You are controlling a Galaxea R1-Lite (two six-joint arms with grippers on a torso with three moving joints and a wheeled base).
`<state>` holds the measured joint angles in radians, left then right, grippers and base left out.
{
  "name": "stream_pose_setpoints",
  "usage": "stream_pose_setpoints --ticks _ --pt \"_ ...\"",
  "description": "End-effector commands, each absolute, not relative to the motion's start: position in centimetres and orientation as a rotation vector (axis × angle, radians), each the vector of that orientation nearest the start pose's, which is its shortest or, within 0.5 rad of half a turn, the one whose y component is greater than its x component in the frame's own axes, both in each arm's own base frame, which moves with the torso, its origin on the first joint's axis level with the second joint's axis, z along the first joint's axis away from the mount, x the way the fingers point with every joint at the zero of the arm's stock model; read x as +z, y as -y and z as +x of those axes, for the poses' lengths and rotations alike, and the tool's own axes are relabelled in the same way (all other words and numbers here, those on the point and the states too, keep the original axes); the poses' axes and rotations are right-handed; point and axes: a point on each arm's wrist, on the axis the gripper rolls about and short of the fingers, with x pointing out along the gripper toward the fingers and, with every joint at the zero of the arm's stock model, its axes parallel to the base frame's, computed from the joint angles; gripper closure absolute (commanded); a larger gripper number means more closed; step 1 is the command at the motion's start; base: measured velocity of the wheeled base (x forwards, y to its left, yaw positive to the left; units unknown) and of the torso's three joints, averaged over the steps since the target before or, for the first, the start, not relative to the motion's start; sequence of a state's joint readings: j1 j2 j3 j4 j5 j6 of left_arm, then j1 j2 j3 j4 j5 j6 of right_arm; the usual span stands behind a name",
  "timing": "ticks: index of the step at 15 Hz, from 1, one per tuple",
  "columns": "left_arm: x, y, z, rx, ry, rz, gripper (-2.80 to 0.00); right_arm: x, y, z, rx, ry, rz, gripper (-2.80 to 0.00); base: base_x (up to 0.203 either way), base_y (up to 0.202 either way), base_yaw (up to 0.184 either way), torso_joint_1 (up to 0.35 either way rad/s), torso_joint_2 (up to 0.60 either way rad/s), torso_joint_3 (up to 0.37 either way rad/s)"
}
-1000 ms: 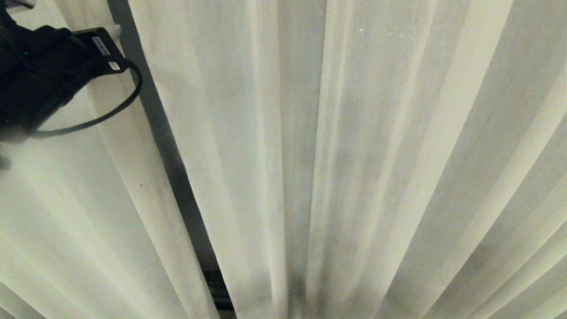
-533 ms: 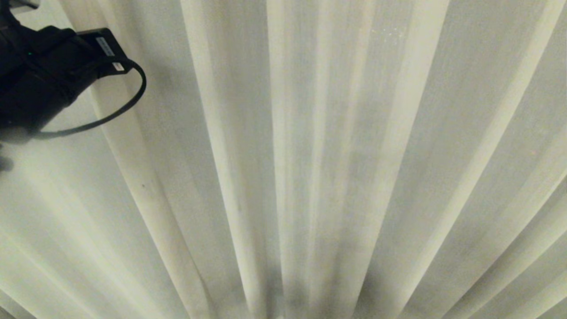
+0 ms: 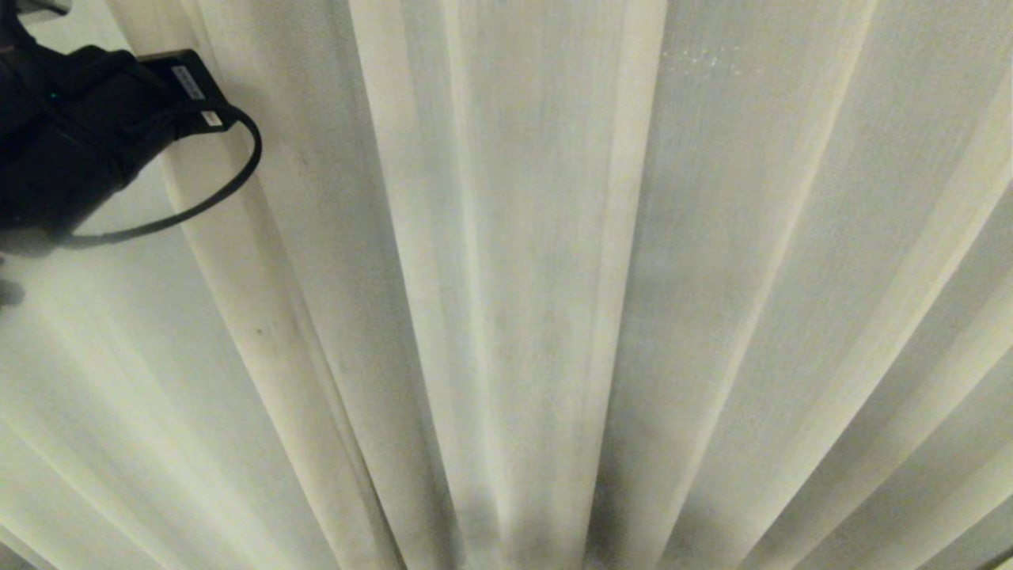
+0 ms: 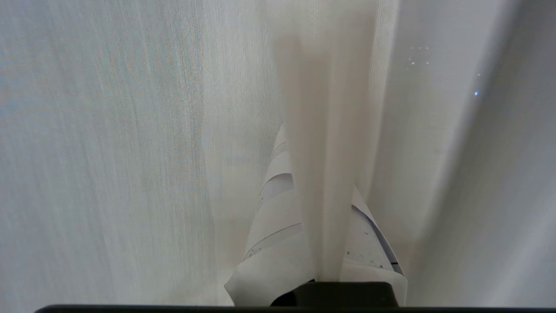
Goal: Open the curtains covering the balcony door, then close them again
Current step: Close the inner curtains on both sides
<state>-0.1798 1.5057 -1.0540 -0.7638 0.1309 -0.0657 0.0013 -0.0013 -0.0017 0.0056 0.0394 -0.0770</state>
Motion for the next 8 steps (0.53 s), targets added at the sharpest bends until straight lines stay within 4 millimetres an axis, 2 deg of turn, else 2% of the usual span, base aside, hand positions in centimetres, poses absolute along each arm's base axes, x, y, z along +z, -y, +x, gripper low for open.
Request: stream_pose_setpoints --ticks 1,8 --pt "32.33 4.70 26.32 -0.064 0.312 -0.116 0.00 7.53 -0.09 -2.29 0.042 -0.003 -0.077 0.00 0.000 -0.186 -0.001 -0.001 0.01 0.009" --pt "32.49 4.84 26.08 -0.071 0.318 -0.118 0.00 7.53 -0.09 -2.29 0.042 -0.003 -0.077 0.00 0.000 -0.189 -0.001 0.003 0.00 0.002"
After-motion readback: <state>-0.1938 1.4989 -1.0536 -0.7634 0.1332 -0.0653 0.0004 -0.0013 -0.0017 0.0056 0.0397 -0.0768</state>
